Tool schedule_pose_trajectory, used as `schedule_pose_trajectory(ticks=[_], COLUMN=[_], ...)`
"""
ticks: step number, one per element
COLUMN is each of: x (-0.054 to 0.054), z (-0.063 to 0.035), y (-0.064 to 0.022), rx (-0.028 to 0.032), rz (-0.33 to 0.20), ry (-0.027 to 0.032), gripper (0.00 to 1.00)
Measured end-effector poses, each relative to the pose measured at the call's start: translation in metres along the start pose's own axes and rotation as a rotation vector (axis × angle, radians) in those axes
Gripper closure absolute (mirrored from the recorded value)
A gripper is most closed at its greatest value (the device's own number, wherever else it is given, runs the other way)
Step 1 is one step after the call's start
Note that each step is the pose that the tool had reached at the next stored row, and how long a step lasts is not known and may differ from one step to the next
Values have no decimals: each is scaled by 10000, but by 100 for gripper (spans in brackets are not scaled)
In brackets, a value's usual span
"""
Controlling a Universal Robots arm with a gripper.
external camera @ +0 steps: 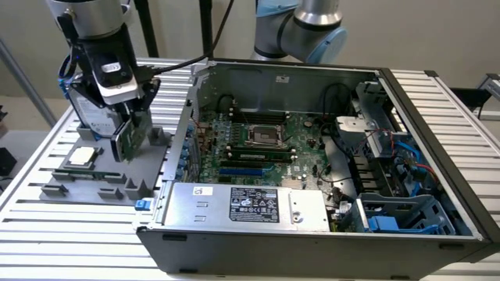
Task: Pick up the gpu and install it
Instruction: 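Pick up the gpu and move the gpu toward the slot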
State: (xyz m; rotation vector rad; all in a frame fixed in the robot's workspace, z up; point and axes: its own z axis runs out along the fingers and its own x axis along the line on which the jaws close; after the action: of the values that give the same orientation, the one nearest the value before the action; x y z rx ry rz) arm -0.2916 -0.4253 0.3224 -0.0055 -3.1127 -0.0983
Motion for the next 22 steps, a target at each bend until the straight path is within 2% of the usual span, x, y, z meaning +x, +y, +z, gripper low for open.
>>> schedule_pose_trajectory(ticks=[9, 14, 17, 22], x=[-12, -42, -80, -188], z=[-388, -541, -614, -710], y=[24, 34, 39, 45], rx=[-19, -105, -213, -533], rz=[-2, -9, -32, -116], ry=[3, 1, 4, 19], gripper=[74, 74, 74, 74])
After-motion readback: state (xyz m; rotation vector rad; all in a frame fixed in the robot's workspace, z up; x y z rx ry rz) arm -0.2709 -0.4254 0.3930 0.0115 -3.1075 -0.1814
